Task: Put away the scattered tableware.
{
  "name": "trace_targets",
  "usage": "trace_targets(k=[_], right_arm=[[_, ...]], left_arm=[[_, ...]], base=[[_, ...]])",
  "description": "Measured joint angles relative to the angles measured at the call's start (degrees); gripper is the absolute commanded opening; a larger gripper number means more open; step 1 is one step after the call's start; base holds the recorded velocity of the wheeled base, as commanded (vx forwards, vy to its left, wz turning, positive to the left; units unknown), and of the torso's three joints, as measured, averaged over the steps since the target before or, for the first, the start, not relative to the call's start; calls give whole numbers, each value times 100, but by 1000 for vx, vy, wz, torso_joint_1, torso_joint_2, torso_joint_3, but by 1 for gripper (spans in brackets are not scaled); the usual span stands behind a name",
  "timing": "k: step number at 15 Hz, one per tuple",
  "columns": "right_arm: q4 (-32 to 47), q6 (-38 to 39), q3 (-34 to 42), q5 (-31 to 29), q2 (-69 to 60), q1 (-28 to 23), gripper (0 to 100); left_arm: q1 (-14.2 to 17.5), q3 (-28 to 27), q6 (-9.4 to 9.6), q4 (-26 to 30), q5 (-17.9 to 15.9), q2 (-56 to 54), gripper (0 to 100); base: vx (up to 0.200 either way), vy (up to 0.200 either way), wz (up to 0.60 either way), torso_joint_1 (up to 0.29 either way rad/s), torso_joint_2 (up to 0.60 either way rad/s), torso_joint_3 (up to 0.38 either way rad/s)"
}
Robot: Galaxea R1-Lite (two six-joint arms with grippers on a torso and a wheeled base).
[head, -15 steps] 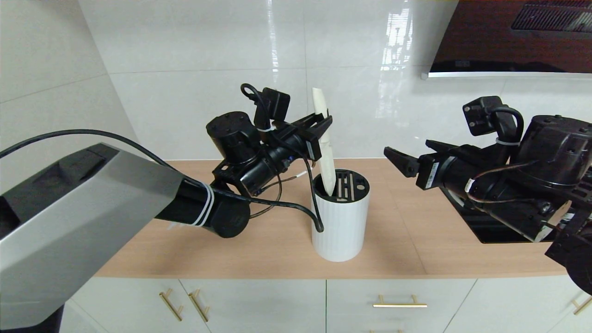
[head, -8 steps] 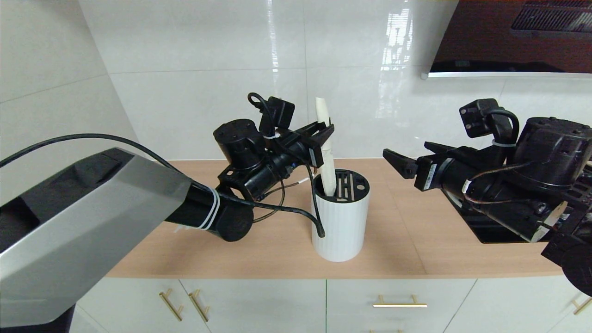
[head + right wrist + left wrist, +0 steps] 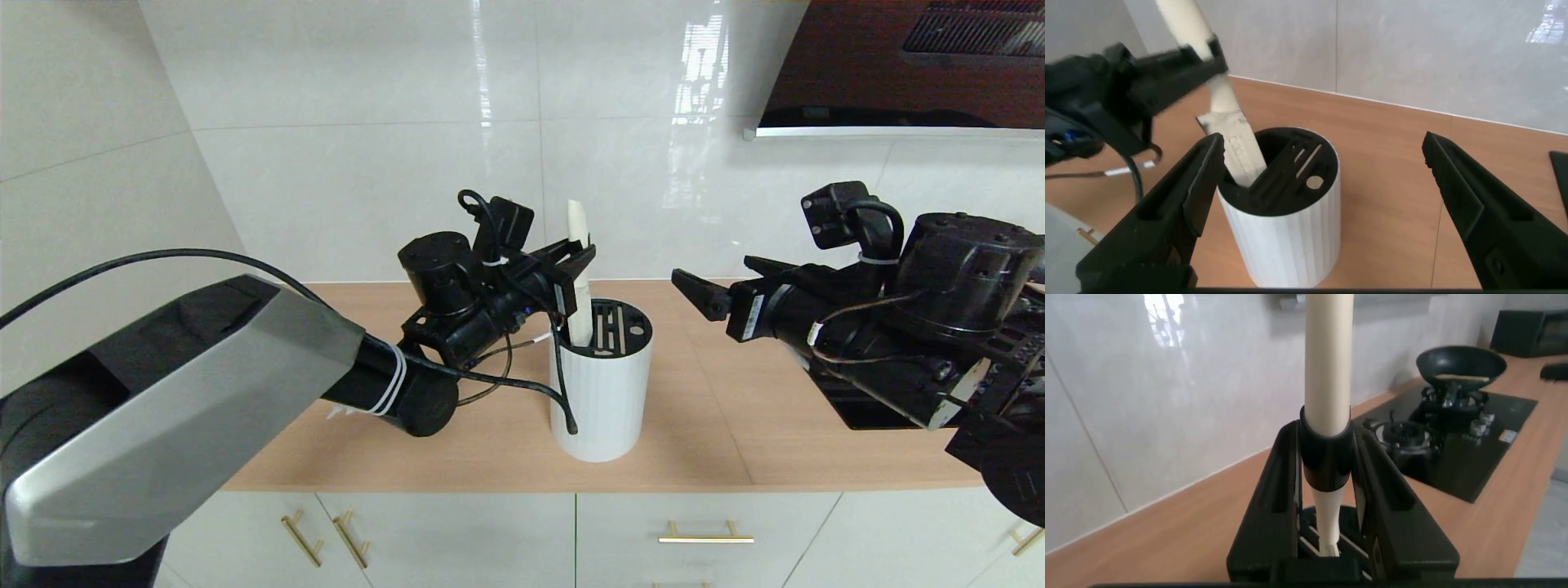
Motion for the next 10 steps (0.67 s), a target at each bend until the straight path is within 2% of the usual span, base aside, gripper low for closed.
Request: trace_targets(k=[5,7,10], right_arm=[[0,2,0,2,52,0,100],[2,2,0,0,83,0,100],[0,2,1,2,107,0,100]], left_arm=[[-71,-11,28,0,-2,204,0],[-79,-13,200,2,-4,323,0],[-84,-16,211,-4,-2,416,0]], base=[[0,0,0,0,0,0],[0,0,0,0,0,0],[0,0,0,0,0,0]])
